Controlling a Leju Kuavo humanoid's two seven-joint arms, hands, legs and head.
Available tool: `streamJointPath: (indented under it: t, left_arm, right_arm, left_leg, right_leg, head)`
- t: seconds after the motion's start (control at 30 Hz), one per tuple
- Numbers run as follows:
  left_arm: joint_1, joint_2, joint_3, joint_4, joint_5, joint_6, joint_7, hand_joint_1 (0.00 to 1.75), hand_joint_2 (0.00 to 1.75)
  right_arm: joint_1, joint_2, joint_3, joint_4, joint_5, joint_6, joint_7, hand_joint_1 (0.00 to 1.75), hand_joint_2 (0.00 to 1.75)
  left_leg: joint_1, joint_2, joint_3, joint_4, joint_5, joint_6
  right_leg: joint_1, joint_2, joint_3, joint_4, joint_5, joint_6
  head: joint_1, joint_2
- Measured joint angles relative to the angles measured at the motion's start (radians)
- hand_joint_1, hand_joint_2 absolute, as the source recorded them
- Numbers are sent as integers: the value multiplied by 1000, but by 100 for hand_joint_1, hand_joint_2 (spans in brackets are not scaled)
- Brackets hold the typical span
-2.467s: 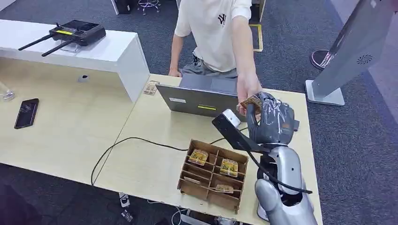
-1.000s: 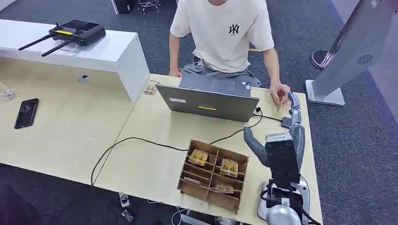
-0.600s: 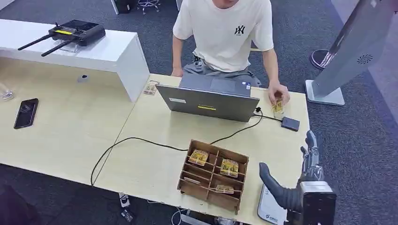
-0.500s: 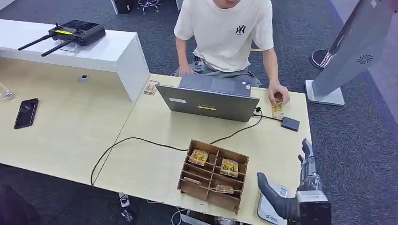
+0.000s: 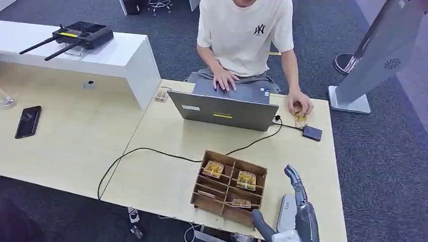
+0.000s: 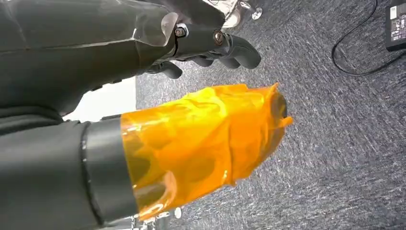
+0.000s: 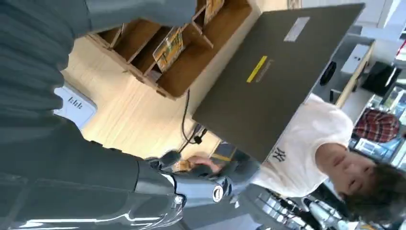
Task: Pass the card to the sensor for recognition and then transmit it.
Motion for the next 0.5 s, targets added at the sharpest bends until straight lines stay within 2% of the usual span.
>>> streamJointPath:
  t: [0.1, 0.37, 0.5]
  left_arm:
    - [0, 0, 5, 0, -9, -6, -3, 0, 0]
    - [-11, 2, 8, 0, -26, -29, -8, 0, 0]
    - [-13, 2, 8, 0, -27, -31, -7, 0, 0]
  right_arm:
    - [-25, -13, 51, 20, 75, 5, 0, 175, 175]
    - [-108, -39, 122, 87, 256, 21, 2, 175, 175]
    - [-124, -43, 138, 108, 264, 21, 5, 175, 175]
  left_leg:
    - [0, 0, 0, 0, 0, 0]
    - [0, 0, 1, 0, 0, 0]
    - [0, 0, 1, 0, 0, 0]
  right_leg:
    - [0, 0, 0, 0, 0, 0]
    - [0, 0, 0, 0, 0, 0]
    - [0, 0, 0, 0, 0, 0]
  head:
    - [0, 0]
    - [0, 0]
    - [0, 0]
